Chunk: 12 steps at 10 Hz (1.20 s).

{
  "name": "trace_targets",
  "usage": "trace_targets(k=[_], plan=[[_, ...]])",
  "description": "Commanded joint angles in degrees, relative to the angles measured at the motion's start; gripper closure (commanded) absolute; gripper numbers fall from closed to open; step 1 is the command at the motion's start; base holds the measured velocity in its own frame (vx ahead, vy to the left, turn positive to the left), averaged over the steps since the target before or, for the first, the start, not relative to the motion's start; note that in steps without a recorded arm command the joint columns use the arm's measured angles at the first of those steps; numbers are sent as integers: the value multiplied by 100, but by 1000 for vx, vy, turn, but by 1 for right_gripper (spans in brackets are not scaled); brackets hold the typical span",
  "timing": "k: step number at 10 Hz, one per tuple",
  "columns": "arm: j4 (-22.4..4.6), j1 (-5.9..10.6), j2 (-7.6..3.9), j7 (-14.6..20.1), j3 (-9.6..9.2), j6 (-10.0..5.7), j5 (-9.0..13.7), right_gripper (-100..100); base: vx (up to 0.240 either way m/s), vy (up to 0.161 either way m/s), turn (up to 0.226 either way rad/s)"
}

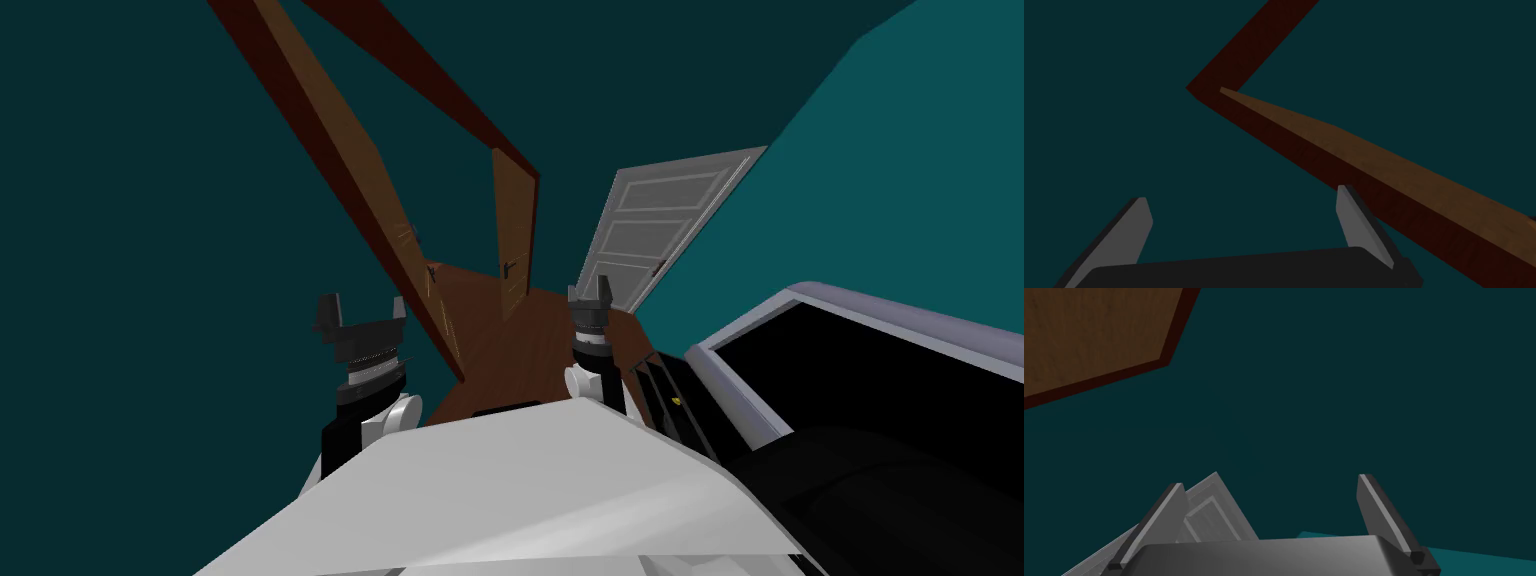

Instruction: Push the door open

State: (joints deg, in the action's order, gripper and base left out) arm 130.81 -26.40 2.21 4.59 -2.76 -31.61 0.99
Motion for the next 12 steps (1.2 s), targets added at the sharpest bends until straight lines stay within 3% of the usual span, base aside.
trace_targets(k=[1, 8, 12], plan=[[-188, 106, -121, -76, -27, 28, 73, -100, 91, -82, 135], [-908, 510, -435, -365, -132, 136, 355, -100, 149, -105, 119], [-1235, 694, -538, -496, -179, 185, 482, -100, 119, -91, 89]])
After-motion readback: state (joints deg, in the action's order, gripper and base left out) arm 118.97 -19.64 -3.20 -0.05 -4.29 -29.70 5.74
